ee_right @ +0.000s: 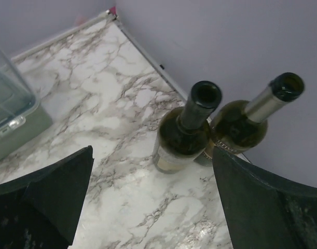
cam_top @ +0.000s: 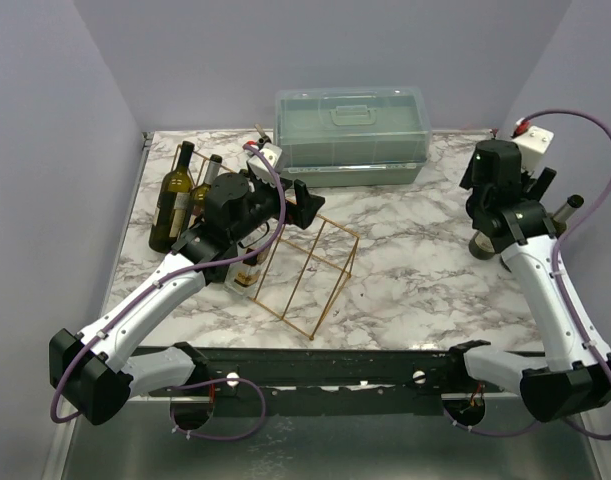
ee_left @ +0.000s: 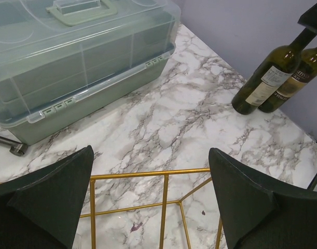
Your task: Put the wine bottle on the wine rack
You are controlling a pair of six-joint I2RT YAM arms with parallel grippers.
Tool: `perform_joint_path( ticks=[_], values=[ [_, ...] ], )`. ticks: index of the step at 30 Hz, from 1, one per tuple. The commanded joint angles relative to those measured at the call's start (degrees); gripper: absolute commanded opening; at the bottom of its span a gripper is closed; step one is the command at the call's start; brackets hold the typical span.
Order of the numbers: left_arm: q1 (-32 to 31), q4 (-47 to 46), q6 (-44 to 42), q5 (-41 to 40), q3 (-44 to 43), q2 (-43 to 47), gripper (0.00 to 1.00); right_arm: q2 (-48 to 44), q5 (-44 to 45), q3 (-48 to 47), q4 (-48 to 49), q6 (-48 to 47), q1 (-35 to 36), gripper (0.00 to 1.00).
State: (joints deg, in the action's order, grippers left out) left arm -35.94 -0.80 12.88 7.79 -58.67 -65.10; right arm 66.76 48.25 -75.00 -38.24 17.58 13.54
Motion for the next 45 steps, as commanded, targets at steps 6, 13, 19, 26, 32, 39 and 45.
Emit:
perform_joint_path(
  ticks=[6,13,19,26,32,39,45],
  values=[
    [0.18,-1.05,1.16,2.94,-1.09,1.56,0.93,-7.09,6.85,4.80,13.20,-0.64,-6.56,0.99],
    [0.21,-1.05,1.09,2.46,-0.92,2.60,0.93,-3.64,-1.41,5.99,15.98,-0.43,-14.67,0.99],
    [0.25,-0.97,1.00,2.16,-0.83,2.96,0.93,1.04,-0.58,6.07,17.01,-1.72,-15.54,0.99],
    [0.20,-0.96,1.00,2.09,-0.74,2.74,0.93,3.74,-1.69,7.88,19.31,-1.25,-17.08,0.86],
    [0.23,-0.89,1.05,2.94,-0.91,2.26,0.93,5.14,-5.90,9.63,20.48,0.75,-19.83,0.80],
    [0.21,-0.85,0.75,2.84,-0.98,2.10,0.93,7.05,-8.28,9.48,20.48,0.29,-20.03,0.73],
    [0.21,-0.70,0.59,2.58,-0.99,2.02,0.93,7.16,-10.93,10.23,20.11,0.86,-19.96,0.67]
  ],
)
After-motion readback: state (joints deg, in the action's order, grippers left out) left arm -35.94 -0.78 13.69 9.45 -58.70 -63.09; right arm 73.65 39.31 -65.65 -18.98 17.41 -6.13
